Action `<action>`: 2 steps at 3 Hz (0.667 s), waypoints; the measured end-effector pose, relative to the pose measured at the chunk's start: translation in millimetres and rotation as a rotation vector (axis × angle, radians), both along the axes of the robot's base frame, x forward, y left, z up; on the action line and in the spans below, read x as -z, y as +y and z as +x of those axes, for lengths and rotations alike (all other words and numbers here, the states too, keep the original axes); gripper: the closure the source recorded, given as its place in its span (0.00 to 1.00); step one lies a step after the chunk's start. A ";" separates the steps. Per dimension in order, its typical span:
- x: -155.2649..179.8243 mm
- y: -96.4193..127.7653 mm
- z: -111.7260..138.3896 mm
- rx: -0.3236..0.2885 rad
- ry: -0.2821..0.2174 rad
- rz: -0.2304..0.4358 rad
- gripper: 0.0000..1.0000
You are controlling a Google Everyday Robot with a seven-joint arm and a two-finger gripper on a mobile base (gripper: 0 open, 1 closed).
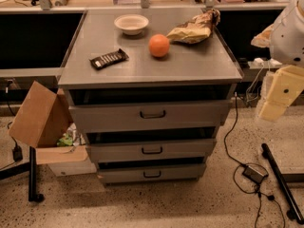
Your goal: Open middle drawer
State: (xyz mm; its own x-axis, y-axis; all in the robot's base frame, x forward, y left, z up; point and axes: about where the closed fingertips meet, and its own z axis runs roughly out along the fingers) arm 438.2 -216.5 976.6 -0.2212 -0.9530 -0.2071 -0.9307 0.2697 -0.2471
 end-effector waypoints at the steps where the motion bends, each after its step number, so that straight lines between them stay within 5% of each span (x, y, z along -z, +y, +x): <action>1: 0.0 0.0 0.0 0.000 0.000 0.000 0.00; 2: 8.6 3.1 0.4 -0.009 -0.002 -0.020 0.00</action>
Offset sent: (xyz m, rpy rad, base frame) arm 0.0010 0.0073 -0.0300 -0.0569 0.0155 0.0266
